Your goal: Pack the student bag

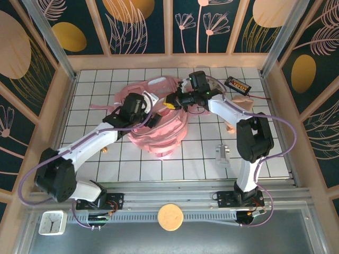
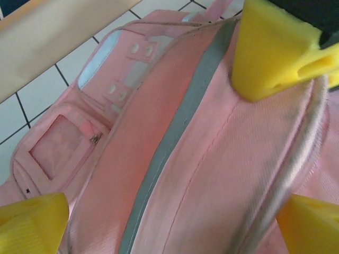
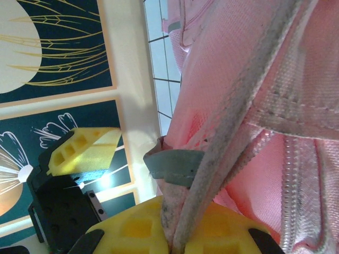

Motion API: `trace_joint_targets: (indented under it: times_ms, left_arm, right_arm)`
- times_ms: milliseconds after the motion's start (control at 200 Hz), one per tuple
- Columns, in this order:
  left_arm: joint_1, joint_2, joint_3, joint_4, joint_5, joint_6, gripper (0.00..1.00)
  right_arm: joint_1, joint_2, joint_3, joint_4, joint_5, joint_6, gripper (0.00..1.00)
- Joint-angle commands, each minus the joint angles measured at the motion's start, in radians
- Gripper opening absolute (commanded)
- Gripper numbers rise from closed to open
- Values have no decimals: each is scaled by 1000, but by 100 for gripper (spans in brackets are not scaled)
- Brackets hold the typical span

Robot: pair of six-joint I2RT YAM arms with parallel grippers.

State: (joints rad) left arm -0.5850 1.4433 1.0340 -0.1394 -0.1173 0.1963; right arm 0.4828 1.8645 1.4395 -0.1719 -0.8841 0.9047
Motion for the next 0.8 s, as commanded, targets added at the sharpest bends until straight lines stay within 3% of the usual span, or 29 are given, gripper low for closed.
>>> trace_joint_targets:
  times_ms: [0, 85, 160, 225, 350, 425, 495, 661, 796]
  left_arm:
    - [-3, 63, 69, 48, -109, 37, 99]
    - [-4, 110, 113, 35, -128, 37, 96]
    - [-4, 130, 133, 29, -132, 35, 84]
    - [-3, 139, 153, 11, -150, 29, 50]
    - [-4, 165, 201, -37, -178, 12, 0]
    - [-4, 187, 236, -73, -194, 0, 0]
    - [-2, 206, 269, -106, -208, -12, 0]
    - [1, 226, 326, -167, -202, -32, 0]
    - [4, 240, 366, -207, -160, -50, 0]
  right_arm:
    - [34, -67, 21, 85, -73, 10, 0]
    - [34, -74, 14, 90, -73, 11, 0]
    - [33, -76, 9, 95, -73, 13, 0]
    - [29, -74, 9, 91, -72, 6, 0]
    - [2, -96, 16, 8, -29, -59, 33]
    - [-40, -133, 30, -94, 19, -138, 49]
    - [-90, -171, 56, -225, 101, -242, 58]
    - [-265, -197, 97, -461, 309, -472, 66]
    - [-357, -77, 149, -505, 584, -717, 72]
